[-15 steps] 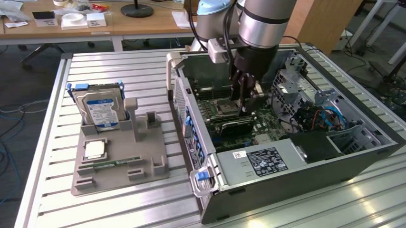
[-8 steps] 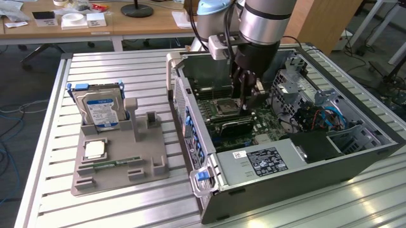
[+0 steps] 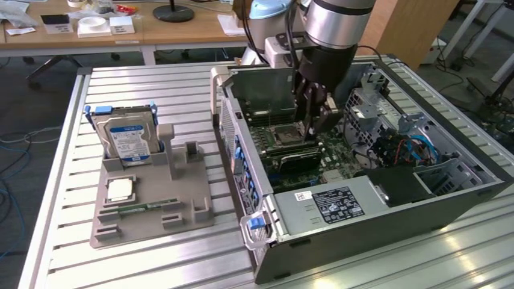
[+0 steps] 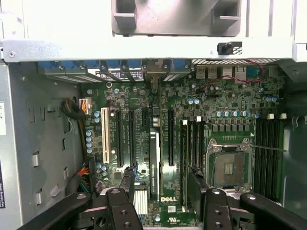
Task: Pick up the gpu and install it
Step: 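Insert the gpu into the slot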
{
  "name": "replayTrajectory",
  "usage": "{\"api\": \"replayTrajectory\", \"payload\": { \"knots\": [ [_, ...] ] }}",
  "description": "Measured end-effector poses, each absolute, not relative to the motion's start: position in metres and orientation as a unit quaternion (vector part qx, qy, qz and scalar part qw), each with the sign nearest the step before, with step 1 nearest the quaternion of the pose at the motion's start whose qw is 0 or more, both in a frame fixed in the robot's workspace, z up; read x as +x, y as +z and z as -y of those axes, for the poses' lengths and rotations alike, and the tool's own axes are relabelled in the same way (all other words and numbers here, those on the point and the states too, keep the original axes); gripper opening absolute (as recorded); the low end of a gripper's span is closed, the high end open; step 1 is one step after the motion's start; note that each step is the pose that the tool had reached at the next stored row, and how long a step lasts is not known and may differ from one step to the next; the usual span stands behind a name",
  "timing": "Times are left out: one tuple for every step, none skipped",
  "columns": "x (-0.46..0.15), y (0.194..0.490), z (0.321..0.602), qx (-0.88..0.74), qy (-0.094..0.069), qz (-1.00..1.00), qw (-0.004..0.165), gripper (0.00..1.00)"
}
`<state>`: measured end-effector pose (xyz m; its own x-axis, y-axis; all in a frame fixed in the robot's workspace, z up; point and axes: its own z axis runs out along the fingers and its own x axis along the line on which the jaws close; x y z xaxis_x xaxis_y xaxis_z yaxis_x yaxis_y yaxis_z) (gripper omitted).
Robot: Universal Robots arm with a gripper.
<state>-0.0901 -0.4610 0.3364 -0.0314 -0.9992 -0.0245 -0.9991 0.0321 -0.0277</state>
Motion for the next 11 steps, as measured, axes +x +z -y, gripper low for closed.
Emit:
{"api": "replayTrajectory", "payload": {
  "knots": [
    [-0.0901,0.3371,0.4610,-0.696,-0.001,-0.718,0.018,0.58],
    [-0.0901,0.3371,0.4610,-0.696,-0.001,-0.718,0.019,0.58],
    [-0.0901,0.3371,0.4610,-0.696,-0.001,-0.718,0.018,0.58],
    [-0.0900,0.3371,0.4610,-0.696,-0.001,-0.718,0.018,0.58],
    [-0.0900,0.3371,0.4610,-0.696,-0.001,-0.718,0.018,0.58],
    [-0.0901,0.3371,0.4610,-0.696,-0.001,-0.718,0.018,0.58],
    [-0.0901,0.3375,0.4610,-0.696,-0.001,-0.718,0.018,0.58],
    [-0.0900,0.3385,0.4610,-0.696,-0.001,-0.718,0.018,0.58],
    [-0.0901,0.3398,0.4610,-0.696,-0.001,-0.718,0.018,0.58],
    [-0.0900,0.3405,0.4610,-0.696,-0.001,-0.718,0.018,0.58],
    [-0.0901,0.3405,0.4610,-0.696,-0.001,-0.718,0.018,0.58]
  ]
}}
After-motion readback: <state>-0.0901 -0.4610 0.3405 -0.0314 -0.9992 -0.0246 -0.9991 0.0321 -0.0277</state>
